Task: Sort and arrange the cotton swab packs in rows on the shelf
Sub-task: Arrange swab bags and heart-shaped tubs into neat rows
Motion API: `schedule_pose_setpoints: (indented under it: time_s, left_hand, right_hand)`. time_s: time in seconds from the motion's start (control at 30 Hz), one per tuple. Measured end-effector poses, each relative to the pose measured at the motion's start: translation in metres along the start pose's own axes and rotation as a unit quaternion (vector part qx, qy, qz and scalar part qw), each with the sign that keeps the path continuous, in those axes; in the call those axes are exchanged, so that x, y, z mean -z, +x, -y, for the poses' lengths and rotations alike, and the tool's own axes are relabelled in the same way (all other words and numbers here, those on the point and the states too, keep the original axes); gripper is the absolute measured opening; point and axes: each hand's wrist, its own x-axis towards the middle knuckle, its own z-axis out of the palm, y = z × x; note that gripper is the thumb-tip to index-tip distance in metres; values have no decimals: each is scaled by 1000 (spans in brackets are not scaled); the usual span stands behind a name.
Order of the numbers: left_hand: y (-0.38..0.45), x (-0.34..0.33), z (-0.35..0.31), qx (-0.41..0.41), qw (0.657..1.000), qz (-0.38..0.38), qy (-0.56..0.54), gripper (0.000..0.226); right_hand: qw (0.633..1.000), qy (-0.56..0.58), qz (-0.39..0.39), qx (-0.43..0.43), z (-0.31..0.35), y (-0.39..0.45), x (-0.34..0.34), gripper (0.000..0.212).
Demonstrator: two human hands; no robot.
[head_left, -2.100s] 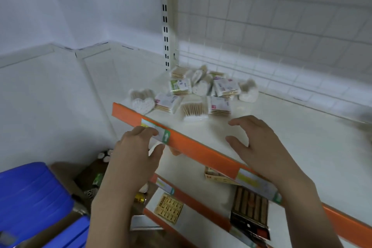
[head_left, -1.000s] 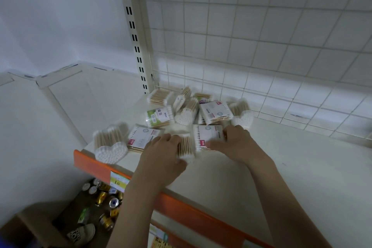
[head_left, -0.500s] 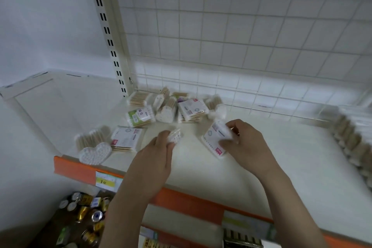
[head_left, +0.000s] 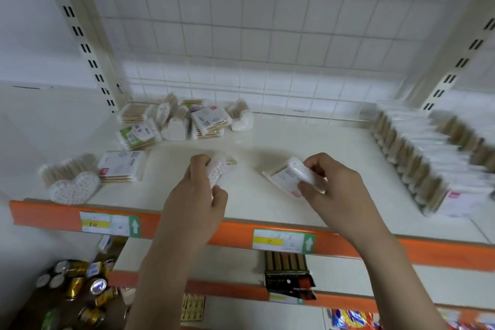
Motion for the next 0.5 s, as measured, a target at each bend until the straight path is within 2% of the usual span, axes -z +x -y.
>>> schedule_pose_setpoints:
  time_s: [0.27,0.5]
  left_hand:
    - [19,-1,-30,-80,997,13,19,37]
    - [39,-28,-67,-100,995,-7,7,42]
  right_hand:
    - [995,-90,-33,-2,-27,0,39,23]
    - [993,-95,-75,5,-59,19,74,22]
